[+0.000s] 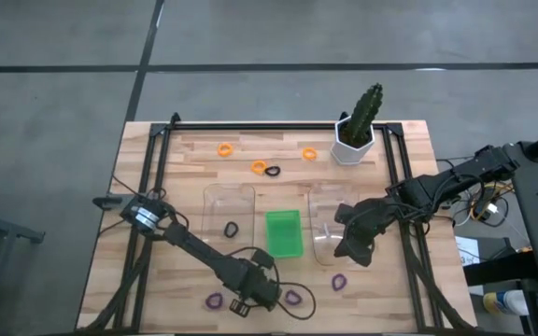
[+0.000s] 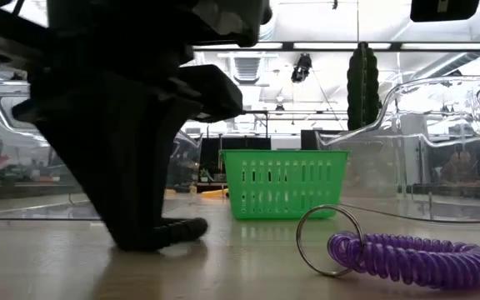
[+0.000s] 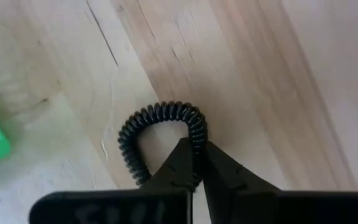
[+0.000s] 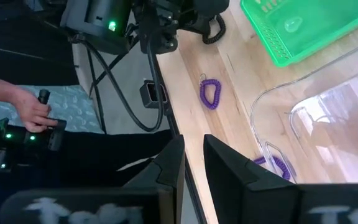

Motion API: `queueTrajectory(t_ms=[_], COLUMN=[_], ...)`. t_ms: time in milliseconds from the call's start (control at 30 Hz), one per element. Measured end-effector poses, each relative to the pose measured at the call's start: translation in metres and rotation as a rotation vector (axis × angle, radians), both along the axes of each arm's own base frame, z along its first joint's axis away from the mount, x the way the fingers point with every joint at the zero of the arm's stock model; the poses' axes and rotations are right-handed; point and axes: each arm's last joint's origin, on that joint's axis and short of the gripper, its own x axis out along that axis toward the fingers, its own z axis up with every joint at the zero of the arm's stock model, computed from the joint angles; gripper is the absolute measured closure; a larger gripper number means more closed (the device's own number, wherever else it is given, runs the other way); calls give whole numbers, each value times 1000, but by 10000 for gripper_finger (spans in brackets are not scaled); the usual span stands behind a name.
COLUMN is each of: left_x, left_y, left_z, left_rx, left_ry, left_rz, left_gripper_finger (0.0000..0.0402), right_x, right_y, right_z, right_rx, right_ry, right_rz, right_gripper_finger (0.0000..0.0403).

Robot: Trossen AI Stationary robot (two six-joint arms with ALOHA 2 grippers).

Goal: Sort spring keychains
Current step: Put the bottom black spring keychain into the left transparent bin

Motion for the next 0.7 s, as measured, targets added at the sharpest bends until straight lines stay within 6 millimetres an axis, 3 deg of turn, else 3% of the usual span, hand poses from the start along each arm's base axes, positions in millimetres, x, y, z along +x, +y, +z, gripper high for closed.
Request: queueTrajectory(t_ms=[167, 467, 567, 700], left_x=[4, -1, -6, -14], left_y=[-3, -12, -3, 18], left_z=[23, 128, 159, 183], left_rx=[-67, -210, -234, -158], left_ry=[-31, -129, -150, -164], left_rz=[90, 147, 214, 347], left_gripper_finger=[396, 400, 400, 401], right_x=[0, 0, 0, 0], right_y=[0, 0, 0, 0], right_z=[0, 0, 0, 0], right_rx=[-4, -14, -24, -28], right_ry=[-2, -10, -19, -24], right_rz=[5, 16, 28, 32], right_gripper_finger=[346, 346, 346, 346])
